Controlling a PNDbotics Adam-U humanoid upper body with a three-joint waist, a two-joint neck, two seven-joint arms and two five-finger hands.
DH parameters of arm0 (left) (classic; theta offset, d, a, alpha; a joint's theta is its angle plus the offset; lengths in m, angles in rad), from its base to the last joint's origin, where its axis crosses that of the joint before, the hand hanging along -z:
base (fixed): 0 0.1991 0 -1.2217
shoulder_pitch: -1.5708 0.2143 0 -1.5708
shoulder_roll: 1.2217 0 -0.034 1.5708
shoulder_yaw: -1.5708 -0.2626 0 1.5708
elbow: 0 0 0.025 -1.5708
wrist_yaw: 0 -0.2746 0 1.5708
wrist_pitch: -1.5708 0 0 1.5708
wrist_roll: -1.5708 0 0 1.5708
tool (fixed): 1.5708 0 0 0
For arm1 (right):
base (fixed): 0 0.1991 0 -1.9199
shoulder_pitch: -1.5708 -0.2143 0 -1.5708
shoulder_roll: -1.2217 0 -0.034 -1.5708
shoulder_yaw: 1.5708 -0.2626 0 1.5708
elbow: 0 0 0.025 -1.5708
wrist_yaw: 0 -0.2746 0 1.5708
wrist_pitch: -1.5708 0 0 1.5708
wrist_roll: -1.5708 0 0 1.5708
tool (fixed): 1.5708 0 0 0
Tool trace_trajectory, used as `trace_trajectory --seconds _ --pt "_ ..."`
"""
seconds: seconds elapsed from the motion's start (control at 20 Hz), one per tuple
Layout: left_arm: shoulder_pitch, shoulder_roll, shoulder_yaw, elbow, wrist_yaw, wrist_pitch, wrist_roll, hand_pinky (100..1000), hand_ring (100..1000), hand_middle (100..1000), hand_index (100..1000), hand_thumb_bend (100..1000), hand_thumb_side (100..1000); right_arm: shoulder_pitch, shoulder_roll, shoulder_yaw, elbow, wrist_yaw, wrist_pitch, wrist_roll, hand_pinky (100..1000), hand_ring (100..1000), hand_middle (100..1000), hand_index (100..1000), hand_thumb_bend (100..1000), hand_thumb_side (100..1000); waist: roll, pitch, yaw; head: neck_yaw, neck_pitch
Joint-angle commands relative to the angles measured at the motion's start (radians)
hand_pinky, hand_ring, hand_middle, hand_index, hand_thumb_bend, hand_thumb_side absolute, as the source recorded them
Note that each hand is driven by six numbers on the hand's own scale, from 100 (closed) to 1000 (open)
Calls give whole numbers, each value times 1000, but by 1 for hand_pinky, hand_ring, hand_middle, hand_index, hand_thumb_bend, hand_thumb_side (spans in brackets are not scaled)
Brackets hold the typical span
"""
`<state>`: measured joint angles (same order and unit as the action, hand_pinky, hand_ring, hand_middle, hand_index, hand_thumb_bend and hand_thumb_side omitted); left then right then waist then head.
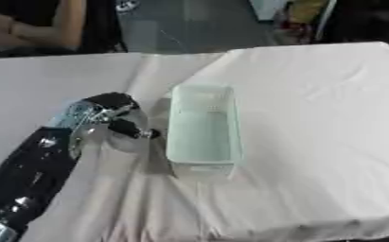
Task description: Pick up objects on the table and place them in the box.
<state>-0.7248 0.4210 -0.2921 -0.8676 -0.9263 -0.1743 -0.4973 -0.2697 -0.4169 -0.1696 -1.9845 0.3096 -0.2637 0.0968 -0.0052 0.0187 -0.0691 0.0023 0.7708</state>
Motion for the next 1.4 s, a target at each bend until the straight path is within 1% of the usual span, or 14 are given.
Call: trace_trajectory --seconds 0.05,0.15,0.25,0.4,0.55,0.8,1.1,1.4 --pt "-22 66 -22 25 114 8 -62 100 100 244 189 100 121 -3 -15 -9 -15 -3 4 -1 702 882 984 1000 100 617 1 -9 3 -6 -1" --pt "-50 92 -28 19 181 27 -83 100 100 245 188 100 125 -1 -17 -9 -15 -3 5 0 702 882 984 1000 100 617 3 -11 4 -6 -1" --pt "-77 117 -29 -3 215 52 -89 100 100 244 187 100 118 1 -19 -8 -15 -2 5 1 702 882 984 1000 100 616 5 -14 4 -6 -1" --pt "-101 140 -23 -49 225 85 -72 100 100 241 187 100 103 2 -20 -8 -15 -2 5 1 702 882 984 1000 100 616 6 -15 5 -6 -1" --pt "-101 145 -13 -106 206 104 -39 100 100 239 187 100 101 1 -19 -9 -15 -2 5 1 702 882 984 1000 100 615 5 -15 4 -9 -1" --pt "-104 142 -1 -173 197 123 -2 100 100 239 186 100 107 0 -19 -9 -15 -3 5 2 702 882 984 1000 100 613 4 -15 2 -11 -1" --pt "-130 136 -2 -213 214 135 3 100 100 238 185 100 107 -1 -18 -9 -15 -3 4 2 703 882 984 1000 100 612 4 -17 3 -14 -1" --pt "-196 79 -17 -260 218 126 1 100 100 236 185 100 115 -1 -17 -7 -15 -4 4 4 703 882 984 1000 100 611 3 -20 3 -10 -1"
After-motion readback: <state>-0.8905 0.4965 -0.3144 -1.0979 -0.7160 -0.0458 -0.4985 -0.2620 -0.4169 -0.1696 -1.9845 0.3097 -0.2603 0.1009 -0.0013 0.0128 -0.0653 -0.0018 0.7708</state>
